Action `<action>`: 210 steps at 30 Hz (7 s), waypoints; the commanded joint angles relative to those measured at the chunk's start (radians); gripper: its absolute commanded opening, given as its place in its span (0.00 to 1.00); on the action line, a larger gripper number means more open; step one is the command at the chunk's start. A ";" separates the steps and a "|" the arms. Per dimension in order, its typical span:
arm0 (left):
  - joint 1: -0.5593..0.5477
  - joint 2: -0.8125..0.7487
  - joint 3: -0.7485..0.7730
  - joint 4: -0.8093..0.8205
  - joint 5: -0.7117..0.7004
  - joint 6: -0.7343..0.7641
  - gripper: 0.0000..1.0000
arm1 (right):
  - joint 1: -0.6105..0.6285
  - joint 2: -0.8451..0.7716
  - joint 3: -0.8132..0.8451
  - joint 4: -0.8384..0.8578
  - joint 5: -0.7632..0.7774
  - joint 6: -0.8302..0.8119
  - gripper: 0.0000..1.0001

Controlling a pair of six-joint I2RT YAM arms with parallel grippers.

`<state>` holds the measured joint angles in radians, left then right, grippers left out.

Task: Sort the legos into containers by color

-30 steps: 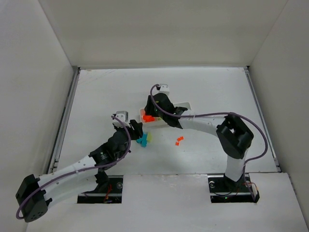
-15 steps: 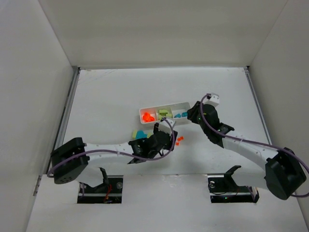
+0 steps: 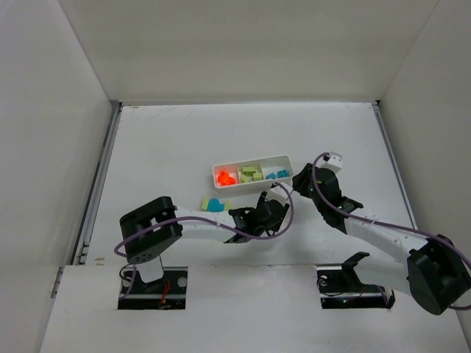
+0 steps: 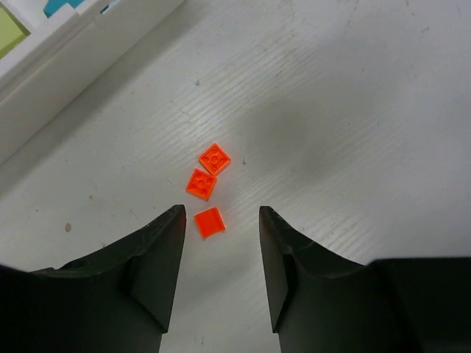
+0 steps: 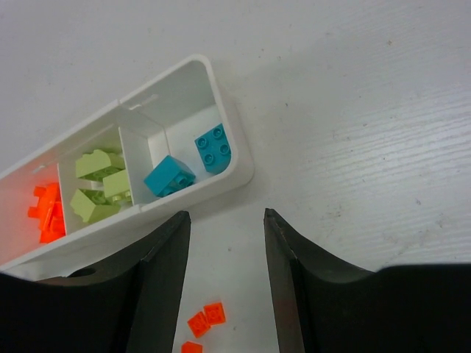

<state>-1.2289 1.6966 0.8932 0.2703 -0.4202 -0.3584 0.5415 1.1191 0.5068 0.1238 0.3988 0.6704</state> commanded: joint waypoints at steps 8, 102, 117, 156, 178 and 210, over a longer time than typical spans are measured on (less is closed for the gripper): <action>-0.033 0.043 0.052 -0.071 -0.061 -0.047 0.39 | -0.019 -0.030 -0.007 0.059 -0.002 0.008 0.51; 0.369 -0.465 -0.370 0.317 -0.028 -0.019 0.46 | 0.337 0.389 0.203 -0.342 0.159 0.164 0.39; 0.375 -0.480 -0.382 0.317 -0.025 -0.020 0.46 | 0.369 0.435 0.240 -0.418 0.198 0.176 0.36; 0.613 -0.749 -0.568 0.325 -0.109 -0.191 0.45 | 0.375 0.723 0.863 -0.136 -0.009 -0.088 0.26; 0.198 -0.370 -0.245 0.239 -0.012 -0.025 0.46 | 0.041 0.092 0.153 0.011 0.091 0.021 0.37; 0.041 0.146 0.179 -0.178 -0.048 -0.074 0.39 | -0.117 -0.174 -0.126 0.043 -0.028 0.097 0.46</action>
<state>-1.2053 1.8530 1.0611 0.0639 -0.4519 -0.4706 0.4248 0.9592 0.3767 0.1097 0.3805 0.7605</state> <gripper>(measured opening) 0.389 0.455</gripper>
